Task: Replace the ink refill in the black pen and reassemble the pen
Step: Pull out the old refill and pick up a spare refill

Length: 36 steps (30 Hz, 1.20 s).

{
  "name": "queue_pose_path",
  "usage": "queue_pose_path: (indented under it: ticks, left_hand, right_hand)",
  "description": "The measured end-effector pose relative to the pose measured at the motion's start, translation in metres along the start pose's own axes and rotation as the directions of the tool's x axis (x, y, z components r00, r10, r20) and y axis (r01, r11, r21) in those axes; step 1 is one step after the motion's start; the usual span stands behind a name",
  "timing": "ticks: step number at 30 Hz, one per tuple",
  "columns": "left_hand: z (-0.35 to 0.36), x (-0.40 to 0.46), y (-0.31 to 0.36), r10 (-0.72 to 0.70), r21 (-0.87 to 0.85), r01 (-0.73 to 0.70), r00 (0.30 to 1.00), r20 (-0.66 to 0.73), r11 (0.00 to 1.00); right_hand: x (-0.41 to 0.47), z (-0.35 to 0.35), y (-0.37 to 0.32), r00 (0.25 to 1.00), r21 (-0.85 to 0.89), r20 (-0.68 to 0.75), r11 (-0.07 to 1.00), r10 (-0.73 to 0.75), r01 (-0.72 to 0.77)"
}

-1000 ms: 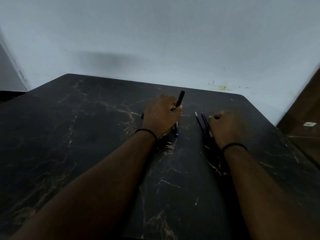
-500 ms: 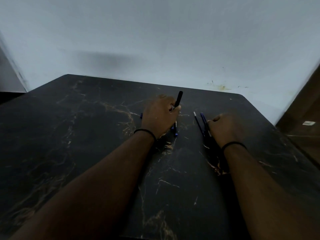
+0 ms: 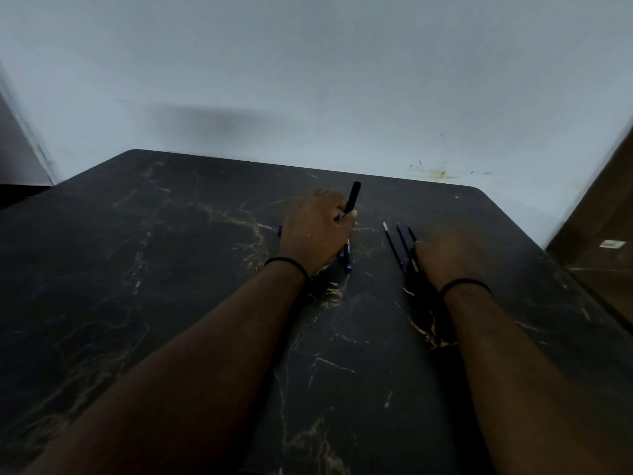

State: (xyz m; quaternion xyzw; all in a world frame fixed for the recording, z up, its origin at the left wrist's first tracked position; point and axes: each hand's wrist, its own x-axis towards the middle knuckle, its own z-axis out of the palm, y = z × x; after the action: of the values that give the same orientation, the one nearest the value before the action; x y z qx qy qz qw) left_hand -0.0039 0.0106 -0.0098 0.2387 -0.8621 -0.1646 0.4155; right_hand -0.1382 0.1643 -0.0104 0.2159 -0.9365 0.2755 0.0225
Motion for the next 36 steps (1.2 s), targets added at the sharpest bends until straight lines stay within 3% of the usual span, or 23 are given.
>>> queue_pose_path:
  ticks: [5, 8, 10, 12, 14, 19, 24, 29, 36]
  left_hand:
    - [-0.002, 0.0, 0.002, 0.002, -0.005, -0.002, 1.0, -0.002, 1.0]
    - [-0.002, 0.0, 0.003, -0.002, -0.005, 0.002, 1.0, 0.0, 1.0]
    - [-0.003, 0.0, 0.004, -0.003, -0.007, 0.003, 1.0, -0.002, 1.0]
    - [-0.004, 0.0, 0.005, 0.001, -0.004, -0.001, 1.0, 0.005, 1.0]
    - [-0.005, -0.001, 0.006, 0.014, 0.009, -0.014, 1.0, 0.009, 1.0]
    - [-0.006, -0.001, 0.006, 0.023, 0.026, -0.023, 1.0, 0.012, 0.999]
    - [-0.004, 0.001, 0.004, 0.062, 0.088, -0.063, 0.998, 0.016, 0.994]
    - [-0.002, 0.0, 0.004, 0.122, 0.128, -0.122, 0.993, 0.005, 0.984]
    - [-0.003, -0.001, 0.007, 0.173, 0.114, -0.172, 0.985, 0.005, 0.978]
  right_hand:
    - [-0.001, -0.004, 0.002, 0.998, -0.034, -0.033, 0.998, -0.06, 0.059]
    - [-0.004, -0.006, -0.002, 0.996, 0.027, -0.065, 0.998, -0.06, 0.062]
    - [-0.002, -0.009, -0.008, 0.988, 0.156, -0.15, 0.987, -0.021, 0.045]
    - [-0.001, -0.008, -0.014, 0.959, 0.235, -0.279, 0.964, -0.055, 0.124]
    - [-0.004, -0.006, -0.02, 0.937, 0.249, -0.315, 0.939, -0.152, 0.236]
    - [-0.017, -0.002, -0.033, 0.869, 0.378, -0.408, 0.814, -0.281, 0.44]
    - [-0.033, -0.009, -0.044, 0.736, 0.468, -0.617, 0.623, -0.277, 0.627]
    - [-0.049, -0.012, -0.056, 0.654, 0.503, -0.699, 0.452, -0.29, 0.737]
    - [-0.049, -0.008, -0.057, 0.654, 0.501, -0.685, 0.443, -0.321, 0.743]
